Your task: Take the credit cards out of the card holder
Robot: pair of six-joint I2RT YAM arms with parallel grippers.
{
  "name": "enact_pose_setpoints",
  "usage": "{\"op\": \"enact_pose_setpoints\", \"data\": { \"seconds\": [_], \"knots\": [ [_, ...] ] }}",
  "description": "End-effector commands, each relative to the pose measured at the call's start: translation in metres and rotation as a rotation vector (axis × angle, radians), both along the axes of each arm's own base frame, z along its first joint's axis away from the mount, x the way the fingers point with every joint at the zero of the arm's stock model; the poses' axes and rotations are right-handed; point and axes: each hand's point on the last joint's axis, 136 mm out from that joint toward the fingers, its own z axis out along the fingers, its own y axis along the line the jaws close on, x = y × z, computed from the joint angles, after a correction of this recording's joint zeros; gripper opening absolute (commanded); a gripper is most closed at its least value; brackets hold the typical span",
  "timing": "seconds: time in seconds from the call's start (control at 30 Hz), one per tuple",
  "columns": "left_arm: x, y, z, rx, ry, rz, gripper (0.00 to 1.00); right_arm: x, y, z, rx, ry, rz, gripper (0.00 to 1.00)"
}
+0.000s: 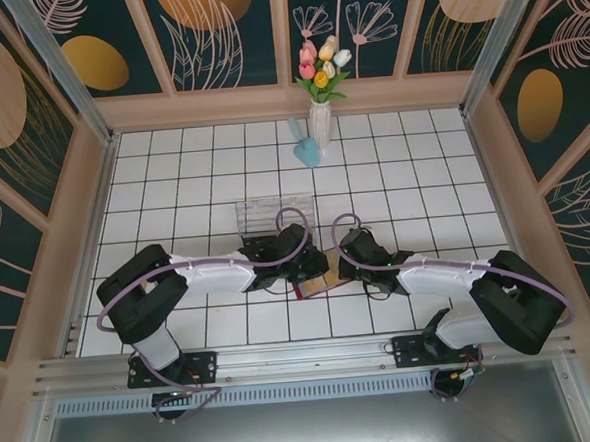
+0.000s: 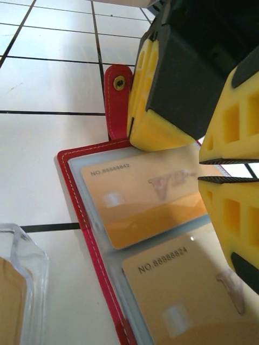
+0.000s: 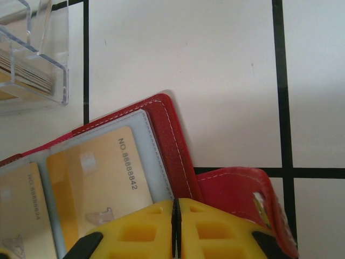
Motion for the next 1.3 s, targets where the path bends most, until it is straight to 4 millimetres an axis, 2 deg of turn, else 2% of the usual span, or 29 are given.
{"op": "enact_pose_setpoints", "data": {
  "seconds": [0.0, 0.2, 0.43, 0.67, 0.97, 1.27],
  "knots": [
    [-0.008, 0.004, -0.023, 0.038, 0.068, 0.007, 0.17, -0.020, -0.022, -0.026, -0.112, 0.094, -0.009, 0.11],
    [-0.011, 0.021, -0.044, 0.137, 0.113, 0.049, 0.17, -0.019, -0.022, -0.021, -0.103, 0.080, -0.014, 0.11],
    [-0.009, 0.037, -0.054, 0.252, 0.117, 0.077, 0.19, -0.020, -0.020, -0.020, -0.092, 0.076, -0.010, 0.11],
    [-0.010, 0.023, -0.059, 0.220, 0.134, 0.046, 0.26, -0.020, -0.018, -0.020, -0.081, 0.073, -0.003, 0.11],
    [-0.012, 0.022, -0.063, 0.216, 0.145, 0.045, 0.25, -0.020, -0.018, -0.019, -0.079, 0.072, -0.006, 0.11],
    [-0.010, 0.005, -0.046, 0.081, 0.101, 0.024, 0.22, -0.021, -0.018, -0.020, -0.081, 0.076, -0.006, 0.11]
  ]
}}
